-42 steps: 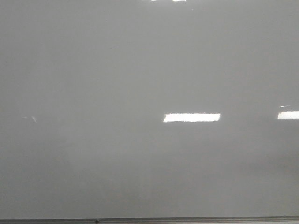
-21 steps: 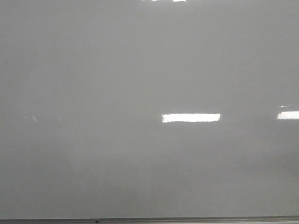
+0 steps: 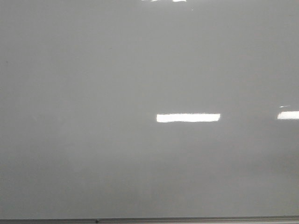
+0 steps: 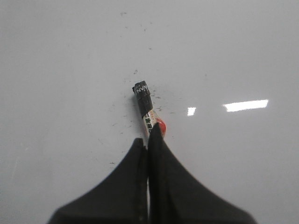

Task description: Write number 7 on whiteboard

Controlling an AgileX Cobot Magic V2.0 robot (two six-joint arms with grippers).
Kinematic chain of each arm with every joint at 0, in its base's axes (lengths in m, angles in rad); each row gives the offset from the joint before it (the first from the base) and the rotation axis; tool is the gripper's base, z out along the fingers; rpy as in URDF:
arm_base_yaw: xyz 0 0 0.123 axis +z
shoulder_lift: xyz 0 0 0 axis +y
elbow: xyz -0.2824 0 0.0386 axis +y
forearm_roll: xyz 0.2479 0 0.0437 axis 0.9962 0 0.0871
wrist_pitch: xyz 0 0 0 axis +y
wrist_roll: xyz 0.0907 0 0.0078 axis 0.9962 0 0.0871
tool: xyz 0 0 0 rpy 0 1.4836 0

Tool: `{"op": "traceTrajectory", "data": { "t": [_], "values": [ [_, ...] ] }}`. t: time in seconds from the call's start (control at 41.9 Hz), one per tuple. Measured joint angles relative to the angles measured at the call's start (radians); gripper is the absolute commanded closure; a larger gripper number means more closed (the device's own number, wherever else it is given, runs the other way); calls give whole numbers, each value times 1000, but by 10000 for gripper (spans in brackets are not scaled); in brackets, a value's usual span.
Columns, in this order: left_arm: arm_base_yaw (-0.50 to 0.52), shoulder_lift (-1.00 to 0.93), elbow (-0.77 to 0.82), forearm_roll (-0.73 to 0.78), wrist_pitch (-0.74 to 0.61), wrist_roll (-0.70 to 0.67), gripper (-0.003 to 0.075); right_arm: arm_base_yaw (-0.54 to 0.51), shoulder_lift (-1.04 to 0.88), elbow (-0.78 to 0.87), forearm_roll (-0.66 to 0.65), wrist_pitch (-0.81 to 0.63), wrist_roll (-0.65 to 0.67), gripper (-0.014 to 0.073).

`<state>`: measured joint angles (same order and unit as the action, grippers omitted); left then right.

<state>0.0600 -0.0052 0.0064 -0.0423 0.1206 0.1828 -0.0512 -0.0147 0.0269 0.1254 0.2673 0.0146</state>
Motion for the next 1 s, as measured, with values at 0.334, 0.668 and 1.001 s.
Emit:
{"op": "traceTrajectory", "data": {
  "t": [0.334, 0.668, 1.001],
  "values": [
    [0, 0, 0, -23, -84, 0, 741, 0, 0, 0, 0, -62, 0, 661],
    [0, 42, -269, -112, 21, 0, 741, 0, 28, -280, 0, 101, 0, 661],
    [0, 337, -419, -99, 238, 0, 740, 0, 270, -438, 2, 177, 0, 661]
  ]
}}
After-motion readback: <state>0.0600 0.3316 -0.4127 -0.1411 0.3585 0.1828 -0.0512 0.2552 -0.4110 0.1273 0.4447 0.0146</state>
